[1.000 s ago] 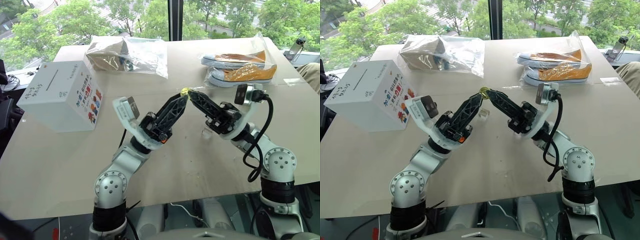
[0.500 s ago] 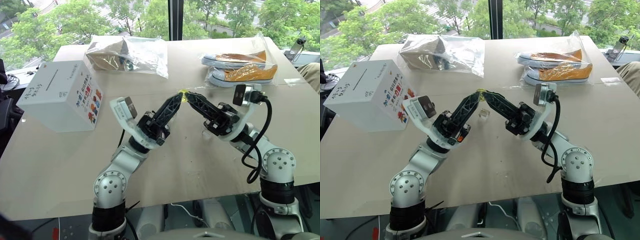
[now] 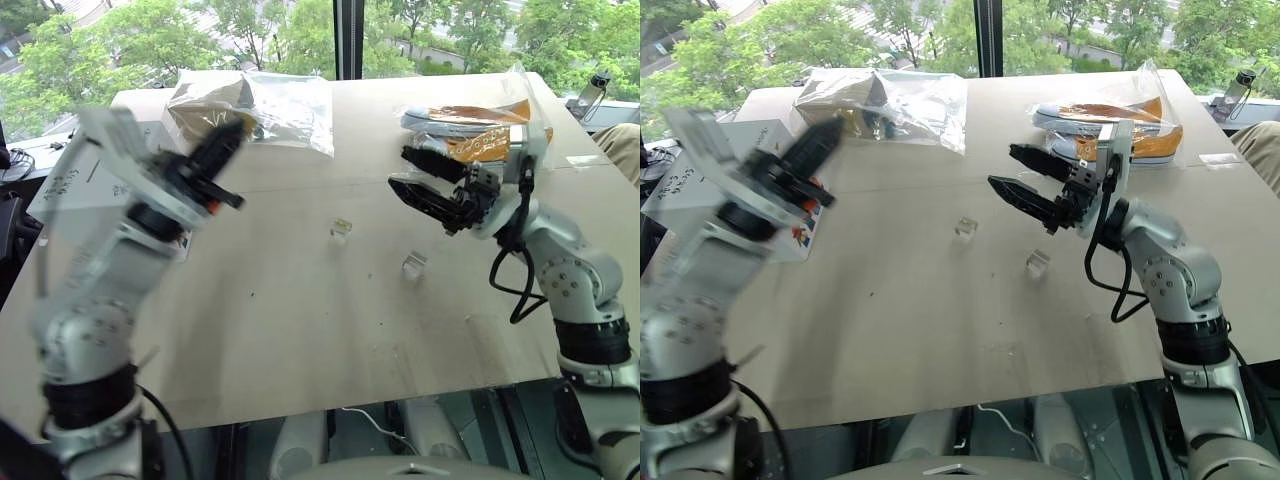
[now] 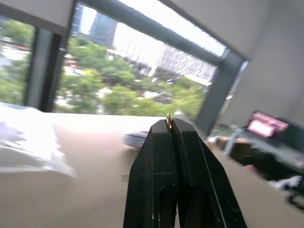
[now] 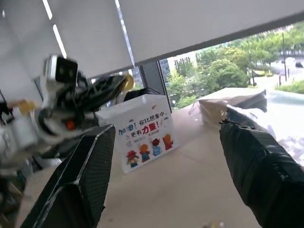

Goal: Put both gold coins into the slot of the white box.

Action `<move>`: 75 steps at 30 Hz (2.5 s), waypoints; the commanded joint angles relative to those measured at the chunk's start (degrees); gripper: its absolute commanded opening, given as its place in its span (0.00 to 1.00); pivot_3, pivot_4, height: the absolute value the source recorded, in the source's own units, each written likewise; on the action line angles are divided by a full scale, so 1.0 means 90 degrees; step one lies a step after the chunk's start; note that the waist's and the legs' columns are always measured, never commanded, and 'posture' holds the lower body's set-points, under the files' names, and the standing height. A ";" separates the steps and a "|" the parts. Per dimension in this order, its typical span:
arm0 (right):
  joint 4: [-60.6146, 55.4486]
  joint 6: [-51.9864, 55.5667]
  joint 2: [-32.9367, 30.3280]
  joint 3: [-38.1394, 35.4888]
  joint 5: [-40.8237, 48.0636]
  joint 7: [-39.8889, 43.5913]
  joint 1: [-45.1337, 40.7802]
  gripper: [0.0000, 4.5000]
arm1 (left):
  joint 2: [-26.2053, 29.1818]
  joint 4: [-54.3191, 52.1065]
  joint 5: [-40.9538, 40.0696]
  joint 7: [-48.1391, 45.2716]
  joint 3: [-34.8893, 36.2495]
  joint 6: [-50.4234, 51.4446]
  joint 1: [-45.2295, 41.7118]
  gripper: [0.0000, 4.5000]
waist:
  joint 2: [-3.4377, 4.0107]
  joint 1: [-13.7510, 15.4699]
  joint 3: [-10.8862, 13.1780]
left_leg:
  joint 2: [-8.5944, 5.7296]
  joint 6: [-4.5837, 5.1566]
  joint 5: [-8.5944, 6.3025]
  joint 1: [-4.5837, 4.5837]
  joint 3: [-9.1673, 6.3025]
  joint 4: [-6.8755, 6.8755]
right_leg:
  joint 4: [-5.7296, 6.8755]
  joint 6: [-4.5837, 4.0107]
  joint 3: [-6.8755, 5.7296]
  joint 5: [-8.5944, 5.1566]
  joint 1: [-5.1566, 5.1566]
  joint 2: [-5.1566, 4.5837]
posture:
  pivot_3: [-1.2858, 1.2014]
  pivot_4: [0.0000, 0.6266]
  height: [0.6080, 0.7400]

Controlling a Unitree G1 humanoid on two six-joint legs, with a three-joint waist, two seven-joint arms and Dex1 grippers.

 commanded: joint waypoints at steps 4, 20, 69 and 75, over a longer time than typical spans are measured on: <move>0.0496 -0.0904 0.0104 0.0280 -0.0812 0.1144 -0.0788 0.83 | 0.1869 0.0985 0.0957 0.0721 0.0889 0.1183 -0.0134 0.00 | 0.0002 -0.0016 0.0009 | 0.0002 0.0004 -0.0004 -0.0001 -0.0001 -0.0022 | -0.0009 -0.0018 -0.0001 0.0011 -0.0005 -0.0001 | 0.52 0.24 1.00; 0.0679 -0.0938 0.0400 0.0289 -0.1186 0.1485 -0.0800 0.83 | 0.2119 0.2111 0.2991 0.0042 0.1432 0.1164 0.1021 0.00 | -0.0001 0.0023 0.0010 | -0.0016 -0.0036 0.0018 -0.0098 -0.0002 -0.0051 | 0.0000 -0.0018 -0.0024 0.0013 -0.0113 -0.0095 | 0.52 0.24 1.00; 0.4096 -0.2505 0.2091 0.1764 -0.4750 -0.1068 -0.1174 0.84 | 0.1165 -0.0710 0.2934 -0.3786 0.0391 -0.0302 0.3357 0.99 | -0.0008 -0.0181 -0.0005 | -0.0017 -0.0027 0.0013 -0.0077 0.0033 0.0002 | 0.0120 -0.0026 0.0032 0.0017 -0.0140 -0.0088 | 0.52 0.24 1.00; 0.4733 -0.2664 0.2348 0.1722 -0.4927 -0.1234 -0.1388 0.55 | 0.0961 -0.0756 0.3023 -0.3695 0.0395 -0.0423 0.3417 1.00 | -0.0010 -0.0130 -0.0006 | -0.0018 -0.0027 0.0015 -0.0085 0.0022 0.0017 | 0.0116 -0.0026 0.0017 0.0017 -0.0133 -0.0058 | 0.52 0.24 1.00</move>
